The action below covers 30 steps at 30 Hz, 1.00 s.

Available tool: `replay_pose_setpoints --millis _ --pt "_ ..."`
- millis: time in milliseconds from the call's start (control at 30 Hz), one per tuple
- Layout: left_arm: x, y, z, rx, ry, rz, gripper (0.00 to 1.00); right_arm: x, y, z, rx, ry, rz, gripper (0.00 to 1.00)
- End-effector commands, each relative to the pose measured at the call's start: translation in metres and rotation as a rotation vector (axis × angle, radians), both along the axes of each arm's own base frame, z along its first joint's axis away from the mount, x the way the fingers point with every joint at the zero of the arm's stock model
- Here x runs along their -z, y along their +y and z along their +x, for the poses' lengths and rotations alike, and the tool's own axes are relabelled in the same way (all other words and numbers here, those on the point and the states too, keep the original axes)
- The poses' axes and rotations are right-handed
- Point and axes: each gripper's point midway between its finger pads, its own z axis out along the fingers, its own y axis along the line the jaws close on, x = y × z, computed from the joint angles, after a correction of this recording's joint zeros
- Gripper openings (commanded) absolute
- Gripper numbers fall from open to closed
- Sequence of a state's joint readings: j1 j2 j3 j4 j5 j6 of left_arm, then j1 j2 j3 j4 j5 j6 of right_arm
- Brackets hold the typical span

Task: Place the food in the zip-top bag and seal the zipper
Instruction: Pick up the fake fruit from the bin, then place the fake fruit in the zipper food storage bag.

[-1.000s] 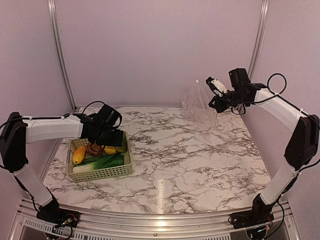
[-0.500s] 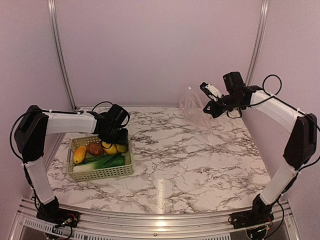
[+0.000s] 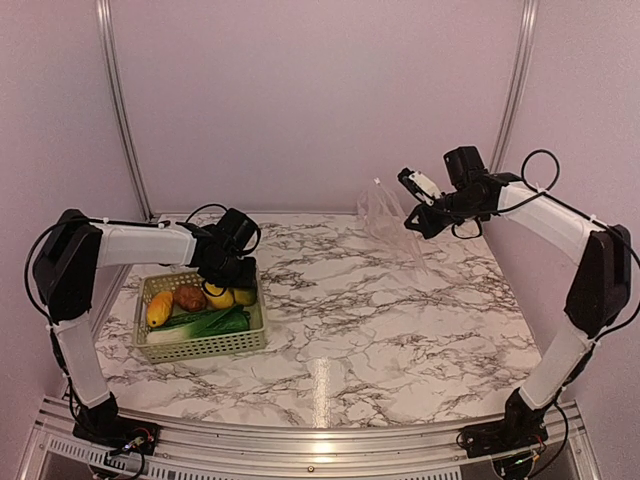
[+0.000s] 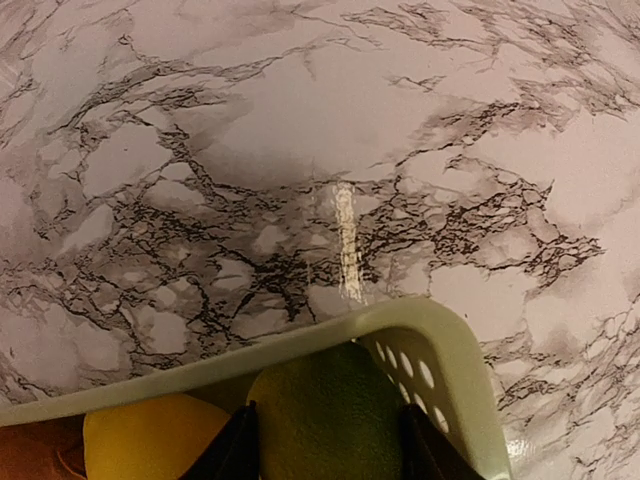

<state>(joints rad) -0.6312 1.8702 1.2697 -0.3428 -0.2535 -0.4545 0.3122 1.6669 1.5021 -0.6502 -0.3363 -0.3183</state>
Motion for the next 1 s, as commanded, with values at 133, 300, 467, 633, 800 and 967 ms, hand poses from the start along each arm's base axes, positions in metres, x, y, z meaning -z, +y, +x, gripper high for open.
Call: replay_pose_setpoints --millis 133,300,467,633,800,967 --pt "-0.019 -0.001 -0.006 0.012 0.005 -0.035 0.28 -0.007 -0.009 0.010 0.035 -0.025 -0.060 0.00" --pt "-0.066 -0.002 -0.005 0.017 -0.097 -0.106 0.19 -0.047 -0.052 0.043 0.148 -0.092 -0.057 0.00" --pt "-0.109 -0.005 -0.011 0.036 -0.188 -0.202 0.16 -0.094 -0.119 0.070 0.313 -0.197 -0.091 0.00" --pt "-0.148 -0.012 -0.019 0.078 -0.283 -0.323 0.15 -0.091 -0.102 0.054 0.279 -0.231 -0.111 0.00" --pt "-0.189 -0.030 -0.033 0.159 -0.399 -0.483 0.12 -0.022 -0.017 0.011 0.037 -0.074 -0.106 0.00" --pt "-0.230 -0.057 -0.052 0.261 -0.507 -0.609 0.11 0.017 0.056 -0.032 -0.180 0.141 0.036 0.00"
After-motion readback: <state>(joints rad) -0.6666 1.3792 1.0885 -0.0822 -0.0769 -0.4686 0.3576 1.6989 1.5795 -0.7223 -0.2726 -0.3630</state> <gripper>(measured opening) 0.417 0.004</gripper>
